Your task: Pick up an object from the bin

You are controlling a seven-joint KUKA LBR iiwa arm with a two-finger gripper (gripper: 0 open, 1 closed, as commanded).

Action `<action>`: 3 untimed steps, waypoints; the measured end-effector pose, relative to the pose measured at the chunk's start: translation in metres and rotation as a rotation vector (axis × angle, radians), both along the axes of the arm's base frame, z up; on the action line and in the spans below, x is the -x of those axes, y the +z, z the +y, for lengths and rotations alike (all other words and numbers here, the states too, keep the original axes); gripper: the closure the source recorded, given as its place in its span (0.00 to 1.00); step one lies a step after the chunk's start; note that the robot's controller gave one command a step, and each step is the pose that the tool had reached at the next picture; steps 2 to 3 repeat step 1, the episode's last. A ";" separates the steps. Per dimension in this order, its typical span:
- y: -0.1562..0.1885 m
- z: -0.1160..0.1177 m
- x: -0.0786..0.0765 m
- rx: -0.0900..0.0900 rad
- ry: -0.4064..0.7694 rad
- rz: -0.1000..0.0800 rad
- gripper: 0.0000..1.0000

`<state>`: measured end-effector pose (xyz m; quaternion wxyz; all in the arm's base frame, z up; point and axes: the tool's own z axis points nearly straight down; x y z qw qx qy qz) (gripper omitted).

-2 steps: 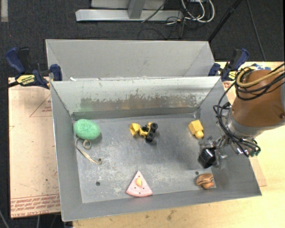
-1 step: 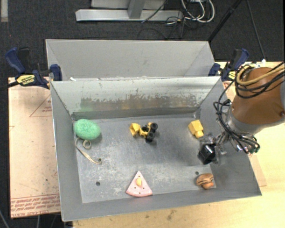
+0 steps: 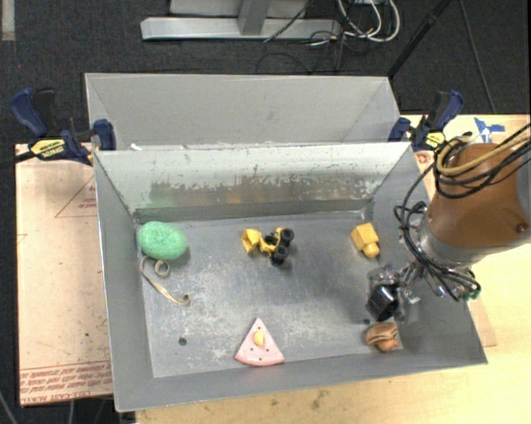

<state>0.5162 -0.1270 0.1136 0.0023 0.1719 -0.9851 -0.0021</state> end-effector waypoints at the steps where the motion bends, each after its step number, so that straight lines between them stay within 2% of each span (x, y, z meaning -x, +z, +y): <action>1: 0.009 -0.002 -0.001 -0.001 0.004 0.004 1.00; 3: 0.009 -0.002 -0.001 -0.001 0.004 0.004 1.00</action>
Offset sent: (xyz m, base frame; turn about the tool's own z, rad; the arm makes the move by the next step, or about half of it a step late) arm -0.0008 0.0141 -0.0436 0.0008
